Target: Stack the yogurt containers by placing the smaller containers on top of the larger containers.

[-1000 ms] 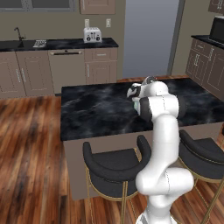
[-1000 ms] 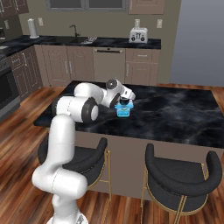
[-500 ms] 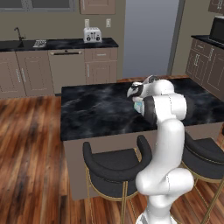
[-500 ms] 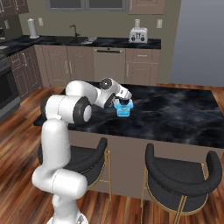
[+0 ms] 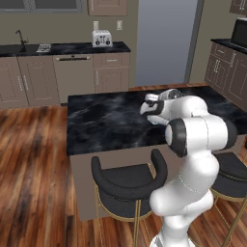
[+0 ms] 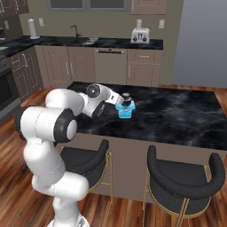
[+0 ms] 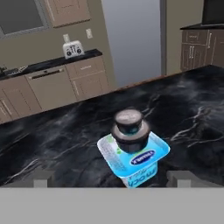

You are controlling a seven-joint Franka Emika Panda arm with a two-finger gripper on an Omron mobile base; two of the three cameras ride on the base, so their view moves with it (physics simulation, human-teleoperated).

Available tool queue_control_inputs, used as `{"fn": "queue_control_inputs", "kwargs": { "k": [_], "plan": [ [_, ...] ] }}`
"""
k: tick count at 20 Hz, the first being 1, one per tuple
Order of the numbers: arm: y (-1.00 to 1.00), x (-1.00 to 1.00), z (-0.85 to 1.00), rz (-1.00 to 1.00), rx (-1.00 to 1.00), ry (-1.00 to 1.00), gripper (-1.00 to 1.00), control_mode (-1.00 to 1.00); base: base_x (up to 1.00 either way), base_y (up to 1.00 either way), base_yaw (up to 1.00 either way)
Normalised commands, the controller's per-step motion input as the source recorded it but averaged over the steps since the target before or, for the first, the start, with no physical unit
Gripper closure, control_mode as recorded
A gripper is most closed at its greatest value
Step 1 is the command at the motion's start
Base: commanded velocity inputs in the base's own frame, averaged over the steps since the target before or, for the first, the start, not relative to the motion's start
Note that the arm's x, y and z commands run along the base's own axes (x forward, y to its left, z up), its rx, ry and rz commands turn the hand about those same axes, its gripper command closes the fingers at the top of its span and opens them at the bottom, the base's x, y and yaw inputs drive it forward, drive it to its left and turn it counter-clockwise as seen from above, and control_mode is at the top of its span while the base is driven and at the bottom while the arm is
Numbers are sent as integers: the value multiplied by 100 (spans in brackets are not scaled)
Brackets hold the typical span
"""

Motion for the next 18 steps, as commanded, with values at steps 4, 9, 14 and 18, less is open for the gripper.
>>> {"fn": "queue_control_inputs", "kwargs": {
  "k": [4, 9, 14, 18],
  "plan": [
    [25, -100, 97, 12, 0, -7, -100, -100, 0, 0, 0],
    [11, -100, 68, 17, 0, 0, -100, -100, 0, 0, 0],
    [0, -100, 53, 15, 0, -1, -100, -100, 0, 0, 0],
    [0, -100, 24, 8, 0, 0, -100, -100, 0, 0, 0]
  ]
}}
